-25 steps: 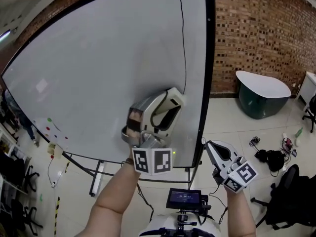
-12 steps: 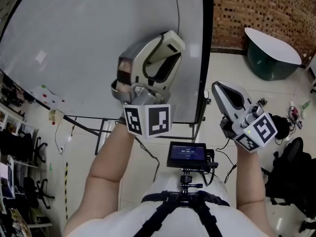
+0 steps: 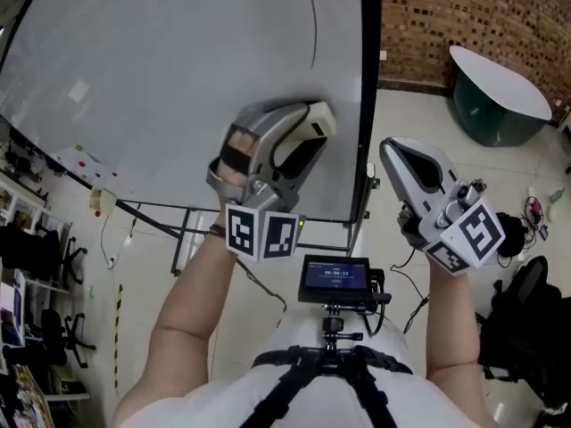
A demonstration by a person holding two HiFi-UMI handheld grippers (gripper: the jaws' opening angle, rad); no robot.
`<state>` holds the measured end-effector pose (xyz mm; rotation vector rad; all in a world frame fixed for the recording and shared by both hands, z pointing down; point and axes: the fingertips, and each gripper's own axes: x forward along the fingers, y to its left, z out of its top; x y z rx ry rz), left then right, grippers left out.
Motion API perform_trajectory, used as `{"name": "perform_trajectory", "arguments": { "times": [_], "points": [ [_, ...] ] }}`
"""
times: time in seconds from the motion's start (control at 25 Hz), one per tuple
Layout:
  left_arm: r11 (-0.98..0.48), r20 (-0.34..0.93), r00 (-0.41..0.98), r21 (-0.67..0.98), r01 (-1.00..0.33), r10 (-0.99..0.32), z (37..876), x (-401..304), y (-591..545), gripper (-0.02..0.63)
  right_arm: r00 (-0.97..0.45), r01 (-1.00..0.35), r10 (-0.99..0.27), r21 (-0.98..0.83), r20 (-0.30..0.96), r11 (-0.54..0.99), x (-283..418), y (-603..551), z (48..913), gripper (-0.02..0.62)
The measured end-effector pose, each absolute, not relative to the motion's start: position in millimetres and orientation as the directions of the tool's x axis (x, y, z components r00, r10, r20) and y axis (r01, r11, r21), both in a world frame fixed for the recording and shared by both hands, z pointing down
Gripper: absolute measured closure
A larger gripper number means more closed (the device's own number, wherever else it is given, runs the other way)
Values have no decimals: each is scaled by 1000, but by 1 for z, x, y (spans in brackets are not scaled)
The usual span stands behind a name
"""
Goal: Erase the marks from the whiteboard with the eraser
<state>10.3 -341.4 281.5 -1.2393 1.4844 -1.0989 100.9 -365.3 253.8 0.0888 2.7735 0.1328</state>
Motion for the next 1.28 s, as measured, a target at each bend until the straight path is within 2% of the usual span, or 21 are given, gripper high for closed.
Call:
{"name": "perform_trajectory", "arguments": {
  "times": [0.24, 0.48, 0.64, 0.84, 1.08, 1.28],
  "points": [
    [215, -179, -137, -921, -326, -974, 228, 0, -329, 327, -929, 56, 74, 60, -362, 997, 105, -366, 240, 575],
    [425, -378, -197, -774, -469, -905, 146, -33, -305, 327, -923, 65, 88, 73, -375, 995, 108, -367, 228, 575],
    [515, -464, -231, -711, -479, -855, 110, -35, -299, 333, -920, 66, 84, 58, -382, 996, 109, -370, 222, 575],
    [465, -407, -224, -777, -423, -885, 121, -5, -330, 334, -920, 74, 89, 52, -381, 996, 115, -385, 222, 575],
    [261, -241, -100, -899, -351, -965, 183, 26, -354, 330, -914, 88, 105, 62, -391, 994, 108, -385, 212, 575],
    [176, -158, -83, -939, -294, -984, 211, 36, -356, 325, -911, 98, 115, 65, -395, 993, 110, -383, 212, 575]
  ]
}}
